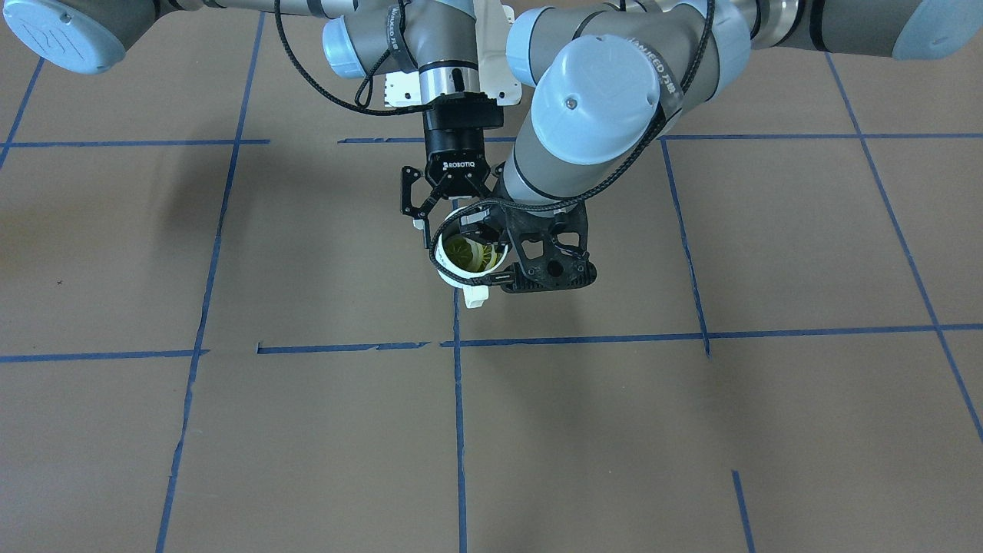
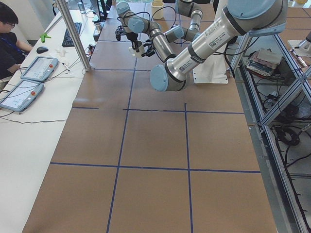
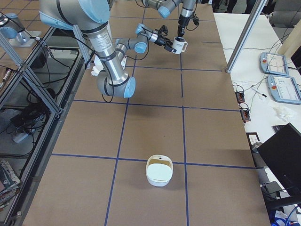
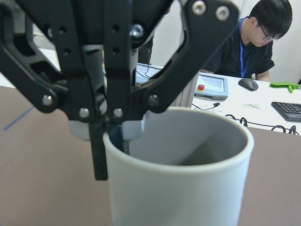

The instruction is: Left arm hands cup to right arm to dump lemon

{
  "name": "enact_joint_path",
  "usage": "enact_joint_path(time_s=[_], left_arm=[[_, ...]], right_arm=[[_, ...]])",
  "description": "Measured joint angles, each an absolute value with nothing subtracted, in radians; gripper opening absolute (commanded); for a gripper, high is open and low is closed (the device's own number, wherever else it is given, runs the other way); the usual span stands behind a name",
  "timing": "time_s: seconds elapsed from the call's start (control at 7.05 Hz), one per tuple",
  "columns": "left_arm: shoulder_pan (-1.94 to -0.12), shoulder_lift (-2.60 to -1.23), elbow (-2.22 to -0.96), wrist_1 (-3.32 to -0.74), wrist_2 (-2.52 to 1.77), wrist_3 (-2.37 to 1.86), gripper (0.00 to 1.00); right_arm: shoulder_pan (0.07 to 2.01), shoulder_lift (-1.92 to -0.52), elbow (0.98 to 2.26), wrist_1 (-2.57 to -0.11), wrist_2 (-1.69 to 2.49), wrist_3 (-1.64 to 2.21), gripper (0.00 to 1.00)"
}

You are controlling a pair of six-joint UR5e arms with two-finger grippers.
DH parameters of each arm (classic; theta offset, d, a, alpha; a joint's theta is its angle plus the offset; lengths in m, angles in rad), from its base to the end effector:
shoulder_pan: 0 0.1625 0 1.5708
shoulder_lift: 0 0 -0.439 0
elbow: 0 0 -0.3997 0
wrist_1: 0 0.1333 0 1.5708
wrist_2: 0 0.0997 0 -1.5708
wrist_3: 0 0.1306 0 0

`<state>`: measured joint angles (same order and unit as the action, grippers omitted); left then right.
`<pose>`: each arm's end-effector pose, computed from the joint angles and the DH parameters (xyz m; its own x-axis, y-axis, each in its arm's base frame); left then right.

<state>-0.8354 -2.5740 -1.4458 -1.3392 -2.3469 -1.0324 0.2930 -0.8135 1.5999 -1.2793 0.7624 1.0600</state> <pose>0.4796 -0.5925 0.1052 0.5859 -0.1022 -0.8039 -0.0633 0.9832 -0.1711 -0.6145 -0.4233 0.1535 0.7909 -0.1141 0.6012 -0.4846 0.4831 0.7292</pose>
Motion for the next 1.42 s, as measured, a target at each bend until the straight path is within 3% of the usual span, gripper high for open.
enact_joint_path(time_s=[1.13, 1.28, 1.42], left_arm=[[-0.818, -2.547, -1.528, -1.282, -2.353, -1.032, 0.00], [-0.817, -2.547, -1.530, -1.279, -2.353, -1.032, 0.00], [-0.816, -2.547, -1.531, -1.278, -2.354, -1.032, 0.00]], right_arm=[[0.293, -0.814, 1.600, -1.279, 0.762, 1.060, 0.99], [0.293, -0.814, 1.600, -1.279, 0.762, 1.060, 0.97], [0.293, -0.814, 1.600, -1.280, 0.762, 1.060, 0.72]])
